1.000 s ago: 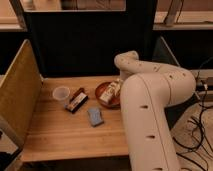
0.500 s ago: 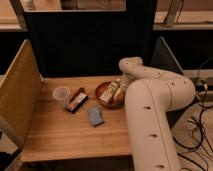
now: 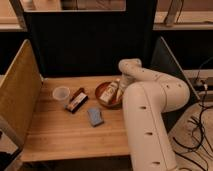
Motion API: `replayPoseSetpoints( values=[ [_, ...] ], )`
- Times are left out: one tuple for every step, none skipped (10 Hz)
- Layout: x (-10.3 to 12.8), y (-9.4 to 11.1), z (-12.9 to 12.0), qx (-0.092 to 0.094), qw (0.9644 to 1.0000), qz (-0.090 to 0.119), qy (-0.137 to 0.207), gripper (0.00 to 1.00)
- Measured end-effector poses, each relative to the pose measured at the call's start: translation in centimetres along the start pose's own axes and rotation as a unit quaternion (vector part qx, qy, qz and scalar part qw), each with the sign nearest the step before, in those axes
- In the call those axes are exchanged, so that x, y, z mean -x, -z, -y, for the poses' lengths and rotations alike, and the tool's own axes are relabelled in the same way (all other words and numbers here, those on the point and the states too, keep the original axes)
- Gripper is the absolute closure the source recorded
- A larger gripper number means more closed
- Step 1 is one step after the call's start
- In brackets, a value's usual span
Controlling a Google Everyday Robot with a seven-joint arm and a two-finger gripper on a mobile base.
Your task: Drag the ceramic bowl in a circle
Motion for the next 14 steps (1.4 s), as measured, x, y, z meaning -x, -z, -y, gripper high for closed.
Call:
replayPoseSetpoints(
  values=[
    [0.0, 0.0, -0.4, -0.001, 1.0, -0.001, 0.007, 0.72],
    [0.0, 0.1, -0.9, 0.0, 0.9998, -0.001, 0.018, 0.84],
    [0.0, 0.3, -1.5, 0.0, 0.9996, 0.001, 0.027, 0.93],
    [0.1, 0.5, -2.1, -0.004, 0.9994, 0.003, 0.034, 0.99],
    [0.4, 0.9, -1.8, -0.015, 0.9992, 0.007, 0.036, 1.0],
    [0.7, 1.4, -0.9, -0.029, 0.9992, 0.012, 0.025, 1.0],
    [1.0, 2.0, -0.2, -0.039, 0.999, 0.017, 0.015, 1.0],
    [1.4, 2.6, 1.1, -0.054, 0.9983, 0.022, -0.002, 1.0],
    [2.0, 3.4, 2.8, -0.074, 0.9965, 0.028, -0.026, 1.0],
    [2.3, 3.8, 3.7, -0.083, 0.9953, 0.031, -0.039, 1.0],
    [2.8, 4.2, 4.7, -0.092, 0.9937, 0.035, -0.054, 1.0],
    [3.4, 4.3, 5.3, -0.097, 0.9923, 0.036, -0.067, 1.0],
    [3.9, 4.1, 5.5, -0.1, 0.9917, 0.035, -0.073, 1.0],
    [4.6, 3.9, 4.9, -0.102, 0.9917, 0.034, -0.071, 1.0]
  ],
)
